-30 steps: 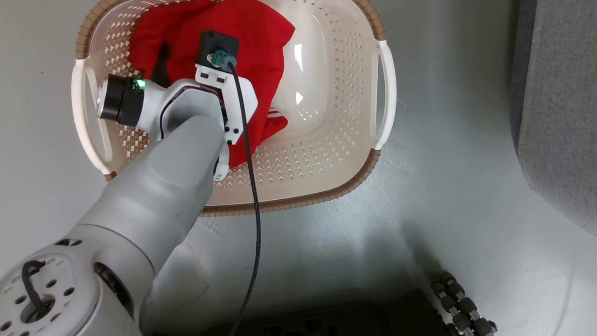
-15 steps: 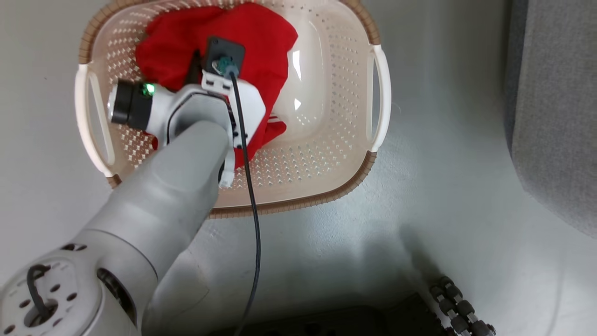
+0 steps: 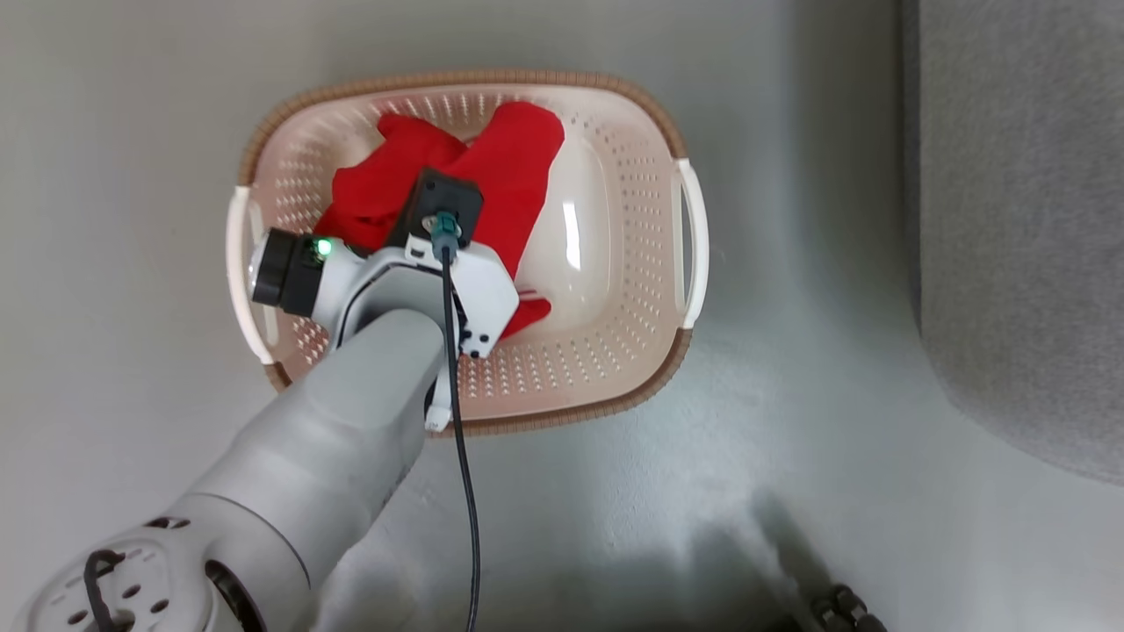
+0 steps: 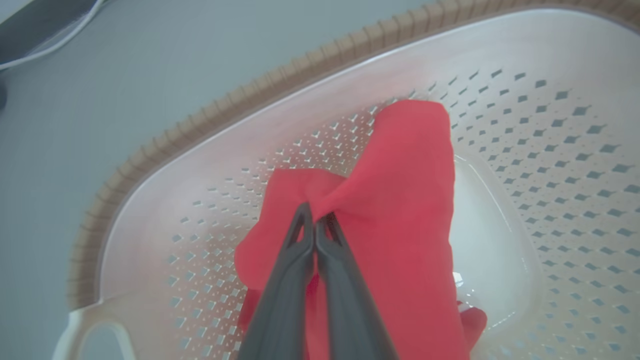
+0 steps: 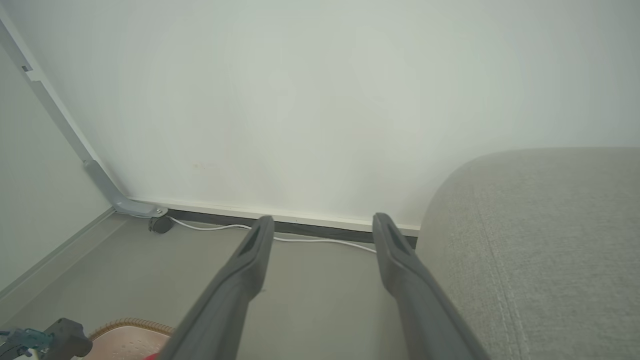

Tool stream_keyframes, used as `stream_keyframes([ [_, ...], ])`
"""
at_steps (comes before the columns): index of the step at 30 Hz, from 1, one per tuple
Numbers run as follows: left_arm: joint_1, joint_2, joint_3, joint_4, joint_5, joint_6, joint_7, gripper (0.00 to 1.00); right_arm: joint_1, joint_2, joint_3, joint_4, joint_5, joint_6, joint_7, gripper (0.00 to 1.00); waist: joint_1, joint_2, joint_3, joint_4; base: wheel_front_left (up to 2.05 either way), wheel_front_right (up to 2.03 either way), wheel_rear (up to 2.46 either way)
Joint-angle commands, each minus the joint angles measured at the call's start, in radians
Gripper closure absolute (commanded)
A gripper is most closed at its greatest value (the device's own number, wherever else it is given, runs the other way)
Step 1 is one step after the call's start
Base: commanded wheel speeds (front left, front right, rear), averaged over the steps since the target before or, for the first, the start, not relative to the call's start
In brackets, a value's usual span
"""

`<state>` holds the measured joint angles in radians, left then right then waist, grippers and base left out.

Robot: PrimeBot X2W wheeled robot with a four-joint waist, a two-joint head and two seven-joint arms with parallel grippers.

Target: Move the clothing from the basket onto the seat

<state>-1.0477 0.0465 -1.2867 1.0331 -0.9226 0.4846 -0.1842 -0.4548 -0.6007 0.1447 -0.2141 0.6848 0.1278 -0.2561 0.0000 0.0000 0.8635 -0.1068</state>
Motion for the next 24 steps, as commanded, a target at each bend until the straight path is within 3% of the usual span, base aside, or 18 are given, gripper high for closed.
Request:
stream_keyframes([
  [1, 0.031, 0.004, 0.007, -0.018, -0.009, -0.002, -0.020, 1.00, 0.057, -0.019, 0.016, -0.011, -0.006, 0.003, -0.006, 0.00, 0.0000, 0.0000, -0.061, 0.010, 0.00, 0.00, 0.00],
  [12, 0.127, 0.004, 0.019, -0.065, -0.038, -0.010, -0.076, 1.00, 0.104, 0.008, 0.073, 0.065, -0.035, 0.003, -0.006, 0.00, 0.0000, 0.0000, -0.270, 0.025, 0.00, 0.00, 0.00],
  [24, 0.307, 0.004, 0.237, -0.243, 0.175, 0.002, -0.077, 1.00, 0.173, 0.098, 0.121, 0.200, -0.089, 0.003, -0.006, 0.00, 0.0000, 0.0000, -0.510, 0.049, 0.00, 0.00, 0.00],
])
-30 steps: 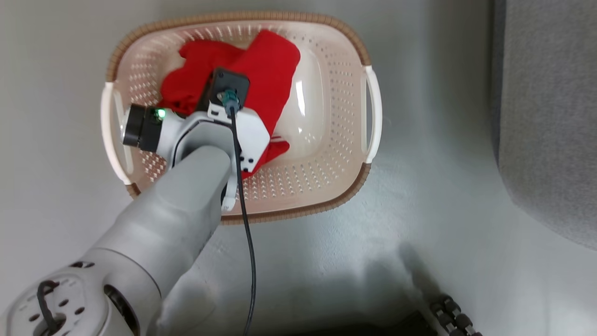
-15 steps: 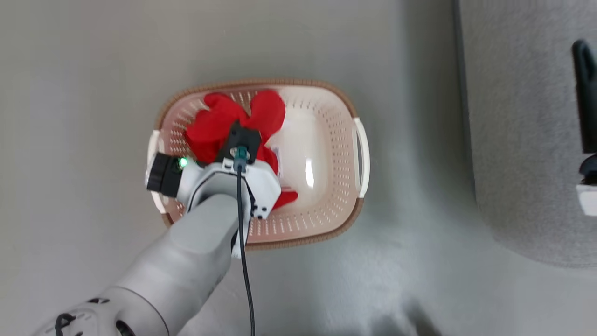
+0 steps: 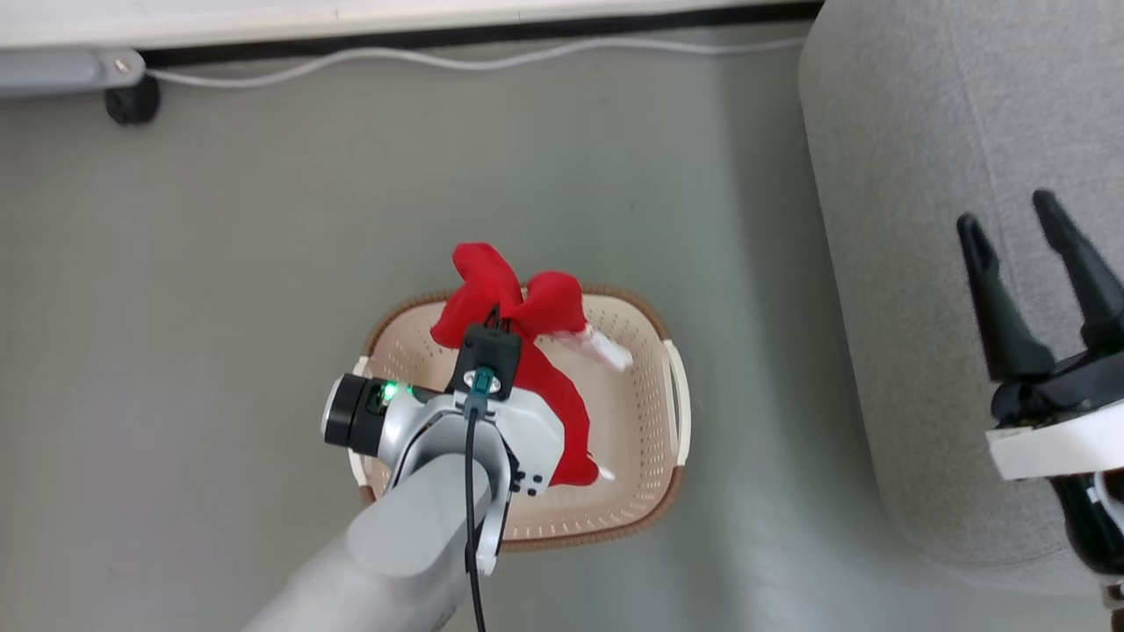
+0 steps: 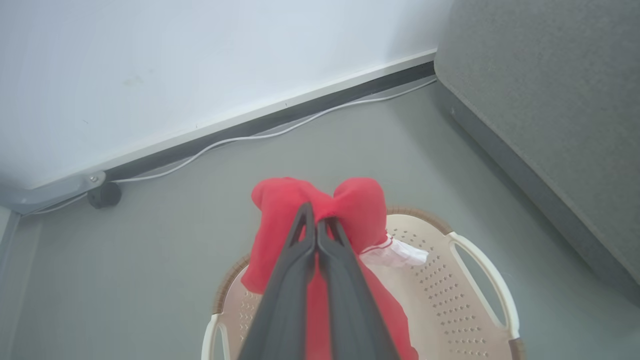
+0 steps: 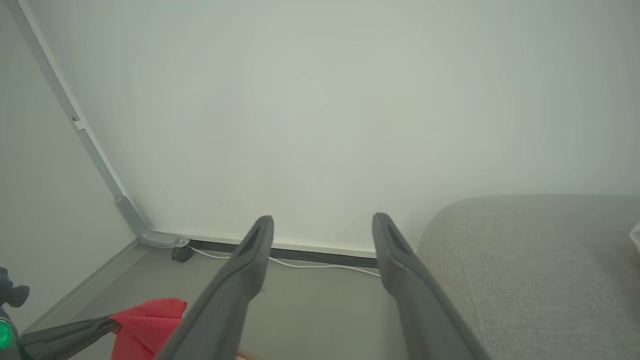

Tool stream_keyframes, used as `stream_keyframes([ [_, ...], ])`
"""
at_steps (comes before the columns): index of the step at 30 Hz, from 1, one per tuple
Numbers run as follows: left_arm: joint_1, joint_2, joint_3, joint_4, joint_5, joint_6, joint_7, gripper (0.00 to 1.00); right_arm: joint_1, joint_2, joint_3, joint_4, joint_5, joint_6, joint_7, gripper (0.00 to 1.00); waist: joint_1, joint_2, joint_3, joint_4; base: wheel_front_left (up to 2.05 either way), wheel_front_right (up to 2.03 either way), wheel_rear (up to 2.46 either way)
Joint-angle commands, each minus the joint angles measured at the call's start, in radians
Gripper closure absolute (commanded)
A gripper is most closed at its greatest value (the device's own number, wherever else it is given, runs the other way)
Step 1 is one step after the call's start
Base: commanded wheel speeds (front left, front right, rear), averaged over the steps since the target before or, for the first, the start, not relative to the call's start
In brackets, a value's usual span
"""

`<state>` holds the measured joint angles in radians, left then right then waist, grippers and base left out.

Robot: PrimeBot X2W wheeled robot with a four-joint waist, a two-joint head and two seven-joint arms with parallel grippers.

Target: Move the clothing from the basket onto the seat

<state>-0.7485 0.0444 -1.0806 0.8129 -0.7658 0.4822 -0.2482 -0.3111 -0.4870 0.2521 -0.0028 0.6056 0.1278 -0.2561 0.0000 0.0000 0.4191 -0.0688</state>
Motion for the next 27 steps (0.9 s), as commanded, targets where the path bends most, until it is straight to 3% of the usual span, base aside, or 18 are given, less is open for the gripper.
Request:
stream_keyframes([
  [1, 0.024, 0.007, 0.050, -0.035, 0.040, 0.000, -0.013, 1.00, 0.036, -0.007, 0.017, 0.001, -0.016, 0.003, -0.006, 0.00, 0.0000, 0.0000, -0.083, 0.012, 0.00, 0.00, 0.00],
  [15, 0.189, 0.062, 0.249, -0.234, 0.218, -0.090, -0.013, 1.00, 0.117, 0.120, 0.053, 0.158, -0.096, 0.003, -0.006, 0.00, 0.0000, 0.0000, -0.281, 0.004, 0.00, 0.00, 0.00],
  [27, 0.186, 0.049, 0.298, -0.398, 0.307, -0.142, -0.014, 1.00, 0.156, 0.168, 0.043, 0.221, -0.129, 0.003, -0.006, 0.00, 0.0000, 0.0000, -0.346, 0.002, 0.00, 0.00, 0.00],
])
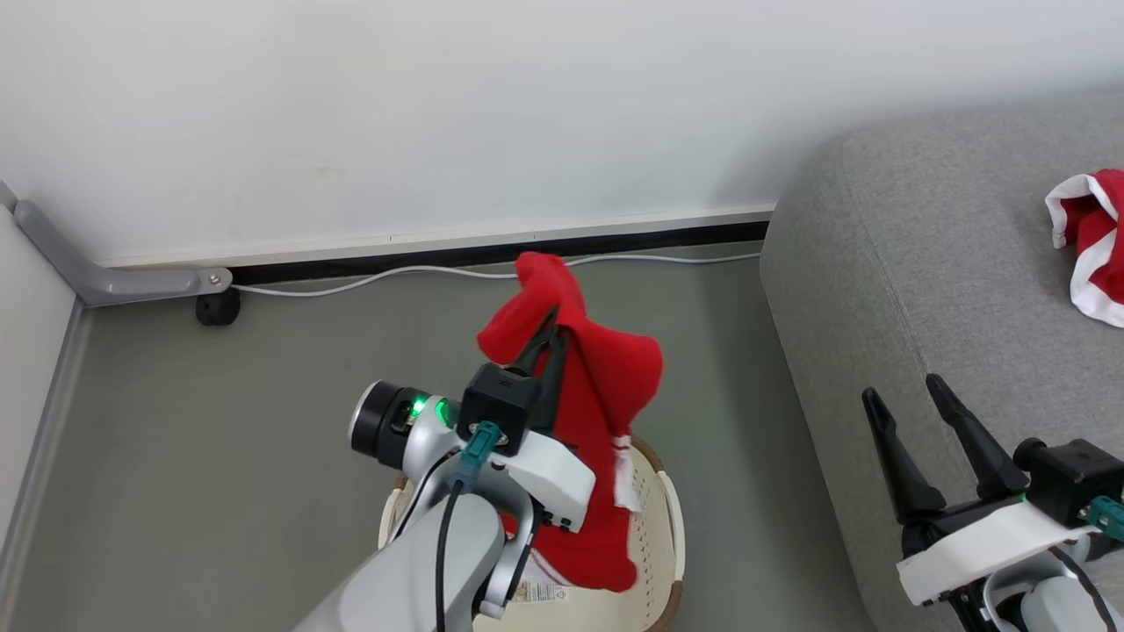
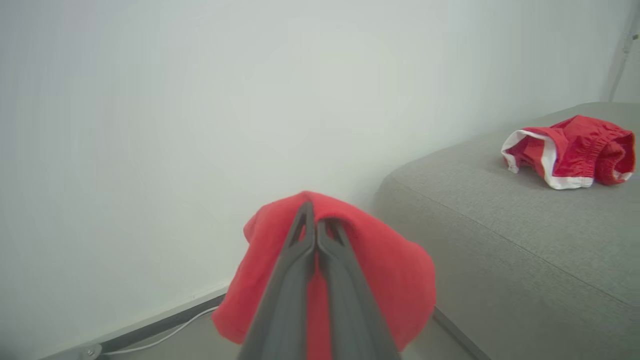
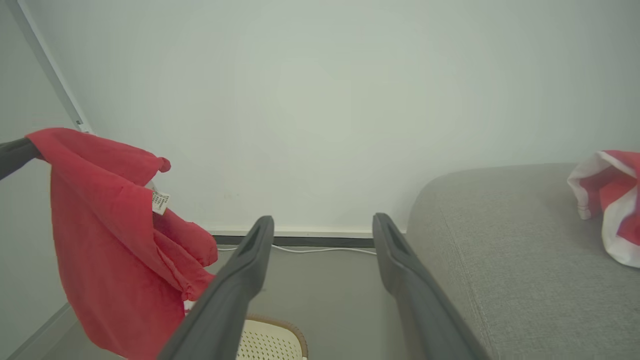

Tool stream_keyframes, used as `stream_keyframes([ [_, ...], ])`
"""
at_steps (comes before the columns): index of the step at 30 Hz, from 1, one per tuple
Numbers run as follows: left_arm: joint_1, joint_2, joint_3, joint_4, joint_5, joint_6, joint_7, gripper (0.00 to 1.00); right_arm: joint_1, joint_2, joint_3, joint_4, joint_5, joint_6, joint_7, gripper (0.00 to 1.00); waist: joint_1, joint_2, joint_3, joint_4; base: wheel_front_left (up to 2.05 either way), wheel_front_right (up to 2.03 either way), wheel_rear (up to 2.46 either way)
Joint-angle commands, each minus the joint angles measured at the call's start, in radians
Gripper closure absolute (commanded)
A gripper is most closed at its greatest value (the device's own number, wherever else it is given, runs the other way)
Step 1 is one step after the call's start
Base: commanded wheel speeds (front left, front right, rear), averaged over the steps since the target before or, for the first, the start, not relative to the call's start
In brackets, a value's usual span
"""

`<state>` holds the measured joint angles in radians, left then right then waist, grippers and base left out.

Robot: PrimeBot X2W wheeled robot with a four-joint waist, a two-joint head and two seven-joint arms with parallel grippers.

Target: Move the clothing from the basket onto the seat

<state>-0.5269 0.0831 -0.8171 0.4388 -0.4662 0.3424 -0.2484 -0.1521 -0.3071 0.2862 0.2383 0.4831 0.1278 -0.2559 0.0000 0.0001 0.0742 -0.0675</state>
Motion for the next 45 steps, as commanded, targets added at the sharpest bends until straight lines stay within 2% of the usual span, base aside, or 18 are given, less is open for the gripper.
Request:
stream_keyframes([
  [1, -0.042, 0.008, 0.032, -0.035, 0.013, -0.008, -0.013, 1.00, -0.001, -0.009, 0.009, -0.017, -0.009, 0.003, -0.006, 0.00, 0.0000, -0.0001, -0.004, 0.001, 0.00, 0.00, 0.00],
  [7, -0.103, -0.001, -0.001, -0.072, 0.044, -0.039, -0.013, 1.00, 0.008, 0.006, 0.014, -0.006, -0.020, 0.003, -0.006, 0.00, 0.0000, -0.0001, -0.016, 0.008, 0.00, 0.00, 0.00],
  [15, -0.203, -0.017, -0.037, -0.118, 0.065, -0.056, 0.014, 1.00, 0.016, 0.010, 0.040, -0.002, -0.023, 0.003, -0.006, 0.00, 0.0000, -0.0001, -0.021, 0.016, 0.00, 0.00, 0.00],
  [23, -0.273, -0.025, -0.067, -0.128, 0.077, -0.058, 0.043, 1.00, 0.011, 0.006, 0.067, -0.012, -0.017, 0.003, -0.006, 0.00, 0.0000, -0.0001, -0.011, 0.019, 0.00, 0.00, 0.00],
  [33, -0.296, -0.030, -0.096, -0.123, 0.068, -0.048, 0.039, 1.00, -0.041, -0.038, 0.204, -0.081, -0.021, 0.003, -0.006, 0.00, 0.0000, -0.0001, 0.002, 0.024, 0.00, 0.00, 0.00],
  [38, -0.311, -0.032, -0.123, -0.132, 0.060, -0.041, 0.034, 1.00, -0.098, -0.065, 0.262, -0.097, -0.061, 0.003, -0.006, 0.00, 0.0000, -0.0001, 0.003, 0.041, 0.00, 0.00, 0.00],
  [45, -0.324, -0.033, -0.162, -0.157, 0.038, -0.035, 0.033, 1.00, -0.155, -0.068, 0.296, -0.067, -0.100, 0.003, -0.006, 0.00, 0.0000, -0.0001, 0.005, 0.069, 0.00, 0.00, 0.00],
])
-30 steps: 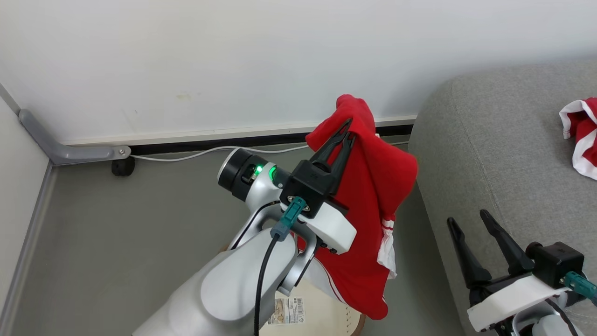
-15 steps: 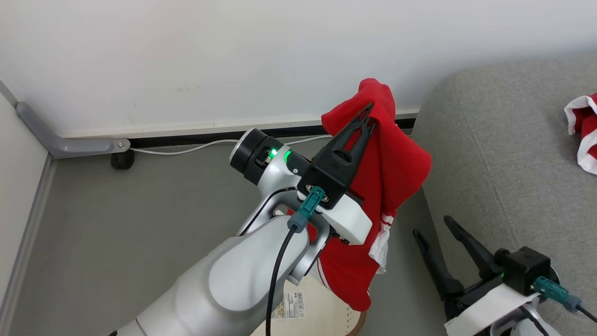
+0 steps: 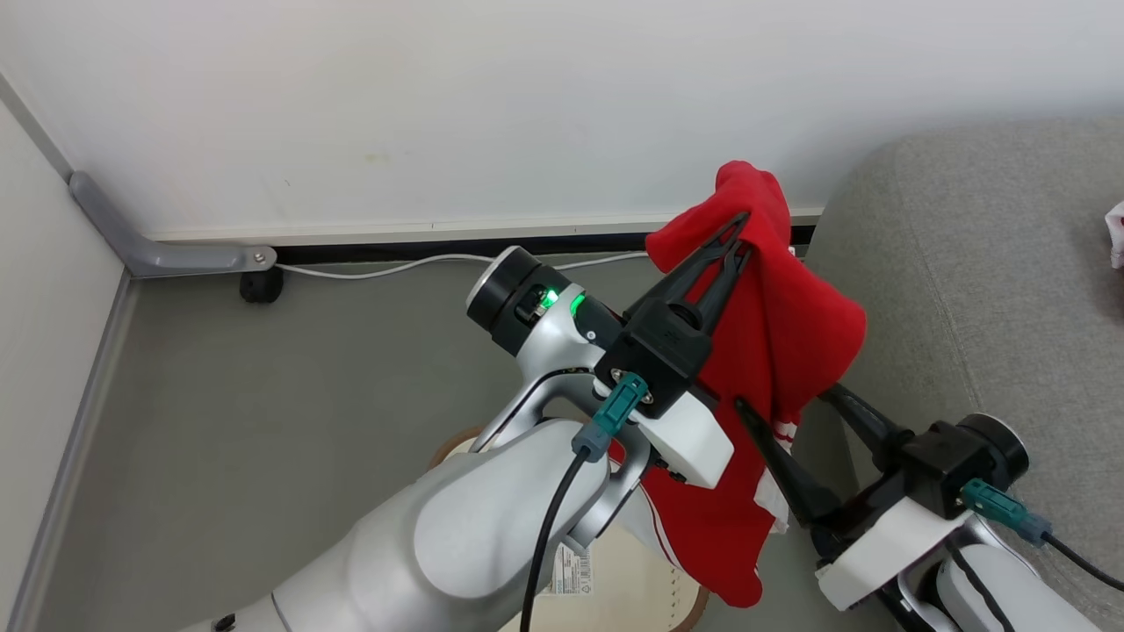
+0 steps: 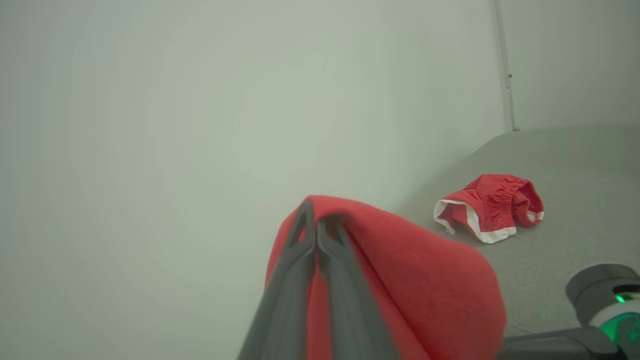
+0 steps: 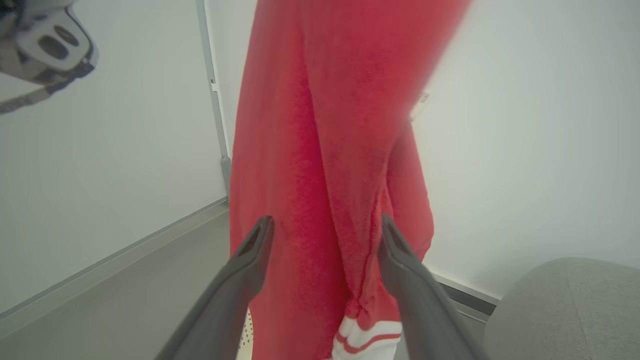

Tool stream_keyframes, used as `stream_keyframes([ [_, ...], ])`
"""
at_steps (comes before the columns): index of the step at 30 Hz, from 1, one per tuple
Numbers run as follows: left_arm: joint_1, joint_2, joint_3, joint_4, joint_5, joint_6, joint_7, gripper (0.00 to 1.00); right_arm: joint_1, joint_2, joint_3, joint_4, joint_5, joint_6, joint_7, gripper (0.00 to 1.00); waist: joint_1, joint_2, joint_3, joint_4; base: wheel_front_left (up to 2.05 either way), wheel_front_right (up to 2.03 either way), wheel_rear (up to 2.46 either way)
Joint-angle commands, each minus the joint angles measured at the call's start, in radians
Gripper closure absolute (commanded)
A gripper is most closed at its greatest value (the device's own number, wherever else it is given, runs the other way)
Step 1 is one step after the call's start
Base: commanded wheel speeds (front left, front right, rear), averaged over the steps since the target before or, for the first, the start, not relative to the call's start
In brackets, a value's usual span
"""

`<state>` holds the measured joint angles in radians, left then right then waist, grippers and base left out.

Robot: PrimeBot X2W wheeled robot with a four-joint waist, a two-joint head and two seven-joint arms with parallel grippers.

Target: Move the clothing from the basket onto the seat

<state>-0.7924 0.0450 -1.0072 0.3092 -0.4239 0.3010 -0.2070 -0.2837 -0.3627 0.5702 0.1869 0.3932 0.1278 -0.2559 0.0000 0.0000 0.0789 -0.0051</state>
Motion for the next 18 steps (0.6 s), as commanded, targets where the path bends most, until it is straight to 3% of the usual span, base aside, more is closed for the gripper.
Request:
stream_keyframes([
  [1, -0.061, 0.006, 0.020, -0.033, -0.010, 0.008, -0.009, 1.00, -0.031, -0.009, 0.015, -0.009, -0.016, 0.003, -0.006, 0.00, 0.0000, 0.0000, -0.001, 0.012, 0.00, 0.00, 0.00],
  [13, -0.084, 0.005, -0.063, -0.066, -0.078, 0.040, -0.017, 1.00, -0.111, 0.051, 0.101, 0.170, -0.030, 0.003, -0.006, 0.00, 0.0000, 0.0000, 0.004, 0.081, 0.00, 0.00, 0.00],
  [15, -0.088, 0.005, -0.074, -0.067, -0.086, 0.049, -0.020, 1.00, -0.120, 0.054, 0.112, 0.184, -0.014, 0.003, -0.006, 0.53, 0.0000, 0.0000, 0.010, 0.087, 0.00, 0.00, 0.00],
  [16, -0.090, 0.005, -0.078, -0.065, -0.088, 0.055, -0.021, 1.00, -0.123, 0.054, 0.116, 0.186, -0.005, 0.003, -0.006, 1.00, 0.0000, 0.0000, 0.012, 0.089, 0.00, 0.00, 0.00],
  [18, -0.091, 0.005, -0.085, -0.061, -0.097, 0.064, -0.024, 1.00, -0.126, 0.051, 0.118, 0.189, 0.016, 0.003, -0.006, 1.00, 0.0000, 0.0000, 0.017, 0.091, 0.00, 0.00, 0.00],
])
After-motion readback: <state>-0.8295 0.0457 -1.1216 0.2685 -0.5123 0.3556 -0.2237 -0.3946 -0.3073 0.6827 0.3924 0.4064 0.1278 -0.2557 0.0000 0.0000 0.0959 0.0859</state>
